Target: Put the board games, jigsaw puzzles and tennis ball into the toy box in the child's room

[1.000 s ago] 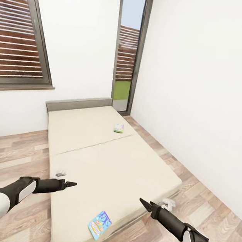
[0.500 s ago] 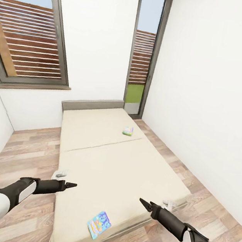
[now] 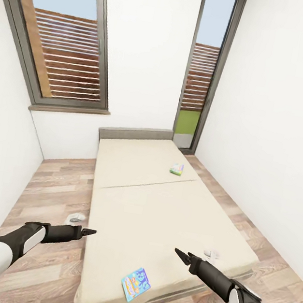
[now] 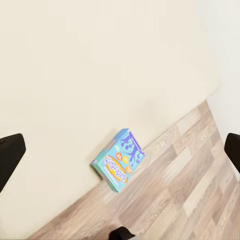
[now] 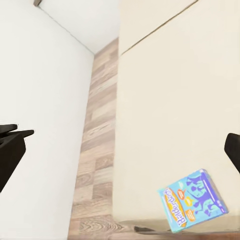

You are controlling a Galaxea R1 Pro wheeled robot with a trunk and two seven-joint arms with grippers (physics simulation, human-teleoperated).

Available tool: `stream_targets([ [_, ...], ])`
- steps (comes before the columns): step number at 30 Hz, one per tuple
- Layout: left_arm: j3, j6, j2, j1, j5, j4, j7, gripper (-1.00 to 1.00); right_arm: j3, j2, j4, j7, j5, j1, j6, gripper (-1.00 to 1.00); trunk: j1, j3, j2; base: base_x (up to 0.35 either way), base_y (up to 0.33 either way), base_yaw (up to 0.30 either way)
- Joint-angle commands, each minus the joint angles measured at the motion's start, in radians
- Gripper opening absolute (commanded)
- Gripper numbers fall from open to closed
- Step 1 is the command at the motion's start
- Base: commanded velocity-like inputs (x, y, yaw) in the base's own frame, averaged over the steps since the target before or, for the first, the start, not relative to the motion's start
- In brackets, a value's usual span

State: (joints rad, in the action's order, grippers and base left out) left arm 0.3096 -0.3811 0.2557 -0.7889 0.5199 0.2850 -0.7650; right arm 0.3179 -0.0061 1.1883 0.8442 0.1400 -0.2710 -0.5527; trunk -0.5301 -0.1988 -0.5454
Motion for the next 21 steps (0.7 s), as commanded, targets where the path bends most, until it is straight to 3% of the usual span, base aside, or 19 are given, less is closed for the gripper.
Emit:
stream_targets([
  [1, 0.005, -0.009, 0.000, -0.001, 0.009, 0.000, 0.000, 1.00, 0.001, 0.000, 0.001, 0.001, 0.006, -0.001, -0.007, 1.00, 0.000, -0.001, -0.002, 0.000, -0.003, 0.270],
  [21, 0.006, -0.009, 0.000, -0.001, 0.009, 0.000, 0.000, 1.00, 0.001, 0.000, 0.001, 0.001, 0.006, -0.001, -0.007, 1.00, 0.000, 0.009, -0.002, 0.000, -0.001, 0.270],
])
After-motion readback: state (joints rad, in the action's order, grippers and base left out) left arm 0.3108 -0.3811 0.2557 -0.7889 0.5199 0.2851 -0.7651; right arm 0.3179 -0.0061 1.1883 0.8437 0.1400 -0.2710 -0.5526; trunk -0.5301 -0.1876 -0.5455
